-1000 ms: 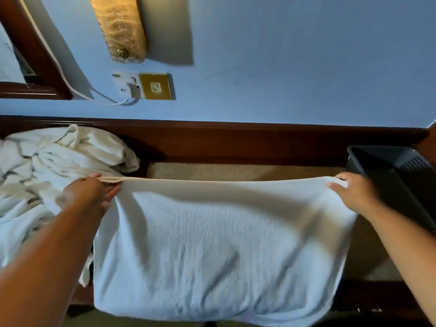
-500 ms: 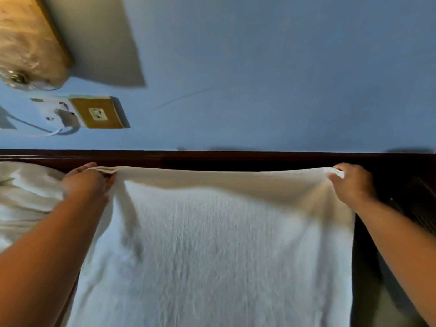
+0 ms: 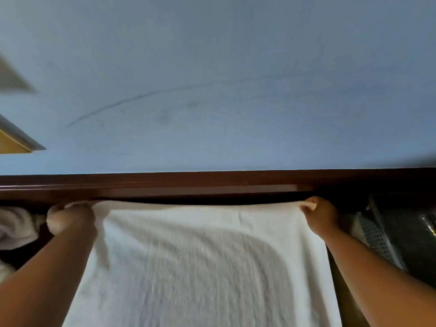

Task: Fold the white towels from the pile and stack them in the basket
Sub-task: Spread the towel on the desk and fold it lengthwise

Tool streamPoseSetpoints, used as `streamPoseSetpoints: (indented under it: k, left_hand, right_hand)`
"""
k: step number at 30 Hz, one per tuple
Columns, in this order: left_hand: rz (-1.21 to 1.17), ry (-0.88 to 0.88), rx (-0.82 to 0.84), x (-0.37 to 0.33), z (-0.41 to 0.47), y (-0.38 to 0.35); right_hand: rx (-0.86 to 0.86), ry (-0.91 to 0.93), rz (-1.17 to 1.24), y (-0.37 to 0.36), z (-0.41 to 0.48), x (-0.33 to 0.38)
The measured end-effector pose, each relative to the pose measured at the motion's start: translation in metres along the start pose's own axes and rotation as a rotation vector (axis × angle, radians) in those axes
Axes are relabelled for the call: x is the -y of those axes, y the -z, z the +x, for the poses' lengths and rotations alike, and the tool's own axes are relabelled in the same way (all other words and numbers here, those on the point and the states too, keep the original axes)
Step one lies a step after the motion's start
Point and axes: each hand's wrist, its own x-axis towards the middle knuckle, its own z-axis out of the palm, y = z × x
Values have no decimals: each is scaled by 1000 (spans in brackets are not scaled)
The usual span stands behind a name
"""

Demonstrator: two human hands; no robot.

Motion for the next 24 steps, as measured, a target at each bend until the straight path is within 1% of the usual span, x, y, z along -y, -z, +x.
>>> streamPoseSetpoints:
  k: [2, 4, 6, 9, 12, 13, 18, 22, 24]
  left_hand:
    - [81, -109, 14, 9, -20, -10]
    - [222, -228, 5, 20, -53, -14]
    - [290, -262, 93, 30, -86, -14]
    - [408, -312, 334, 49, -135, -8]
    - [538, -504, 565, 65, -187, 7]
    - [560, -571, 645, 72, -200, 13]
    - [715, -776, 1019, 105, -269, 43]
    - [802, -892, 1217, 135, -320, 62]
    - [853, -996, 1306, 151, -350, 71]
  right_hand:
    - [41, -70, 40, -21, 16, -6]
    - [61, -131, 68, -35, 20, -10]
    - [46, -186, 79, -46, 15, -12]
    - [3, -279, 177, -50, -2, -23]
    - [64, -399, 237, -36, -39, -44]
    - [89, -410, 246, -32, -53, -55]
    - [195, -458, 268, -13, -133, -132]
    - [366, -444, 333, -9, -199, -179]
    - [406, -462, 347, -8, -229, -201]
